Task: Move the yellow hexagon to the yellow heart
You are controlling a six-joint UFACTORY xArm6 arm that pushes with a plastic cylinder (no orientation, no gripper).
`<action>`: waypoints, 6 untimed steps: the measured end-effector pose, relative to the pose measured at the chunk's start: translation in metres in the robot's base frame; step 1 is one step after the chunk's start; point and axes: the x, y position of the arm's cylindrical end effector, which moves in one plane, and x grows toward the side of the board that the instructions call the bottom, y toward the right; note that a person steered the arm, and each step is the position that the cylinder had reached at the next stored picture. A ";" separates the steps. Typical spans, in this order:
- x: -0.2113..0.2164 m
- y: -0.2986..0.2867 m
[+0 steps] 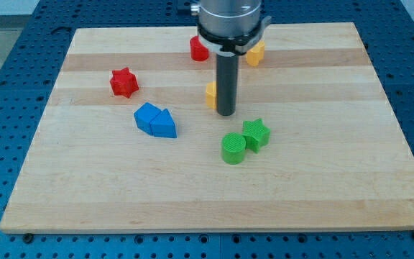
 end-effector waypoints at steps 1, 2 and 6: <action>0.006 -0.023; 0.007 -0.046; -0.098 0.021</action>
